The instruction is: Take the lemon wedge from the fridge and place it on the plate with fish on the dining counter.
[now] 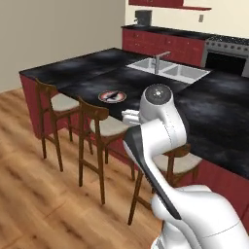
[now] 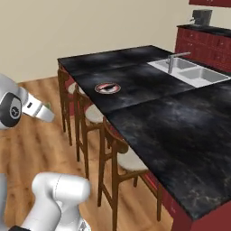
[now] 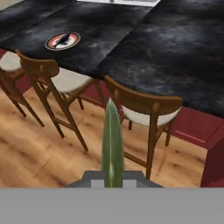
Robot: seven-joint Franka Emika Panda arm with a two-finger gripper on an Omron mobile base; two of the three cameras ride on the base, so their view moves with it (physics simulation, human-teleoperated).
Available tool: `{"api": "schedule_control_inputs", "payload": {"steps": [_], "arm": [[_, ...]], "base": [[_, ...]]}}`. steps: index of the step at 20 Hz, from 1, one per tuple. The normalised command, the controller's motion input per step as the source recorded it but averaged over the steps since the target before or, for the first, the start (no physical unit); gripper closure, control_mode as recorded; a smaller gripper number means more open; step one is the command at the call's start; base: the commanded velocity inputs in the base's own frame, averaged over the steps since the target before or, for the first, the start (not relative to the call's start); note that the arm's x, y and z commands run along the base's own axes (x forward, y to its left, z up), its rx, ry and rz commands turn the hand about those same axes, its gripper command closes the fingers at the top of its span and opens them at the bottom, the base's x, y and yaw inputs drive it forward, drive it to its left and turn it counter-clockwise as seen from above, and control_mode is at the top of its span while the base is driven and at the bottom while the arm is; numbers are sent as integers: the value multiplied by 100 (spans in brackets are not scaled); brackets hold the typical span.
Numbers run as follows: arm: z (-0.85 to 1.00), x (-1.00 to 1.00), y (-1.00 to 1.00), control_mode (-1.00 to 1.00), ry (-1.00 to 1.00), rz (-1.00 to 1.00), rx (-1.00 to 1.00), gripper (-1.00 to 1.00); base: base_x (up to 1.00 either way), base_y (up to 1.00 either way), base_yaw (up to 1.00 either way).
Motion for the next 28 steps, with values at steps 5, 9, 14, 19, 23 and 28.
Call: {"api": "schedule_control_inputs", "payload": {"steps": [5, 9, 14, 19, 23, 28], "arm": [[0, 0, 0, 100, 0, 0, 0, 100], [0, 0, 0, 100, 0, 0, 0, 100], [0, 0, 0, 100, 0, 0, 0, 100], [0, 0, 0, 100, 0, 0, 0, 100], [0, 0, 0, 100, 0, 0, 0, 100], [0, 0, 0, 100, 0, 0, 0, 100]], "base": [[77, 100, -46], [50, 100, -48], [32, 100, -52], [33, 100, -58], [26, 100, -59], [29, 96, -69]]}}
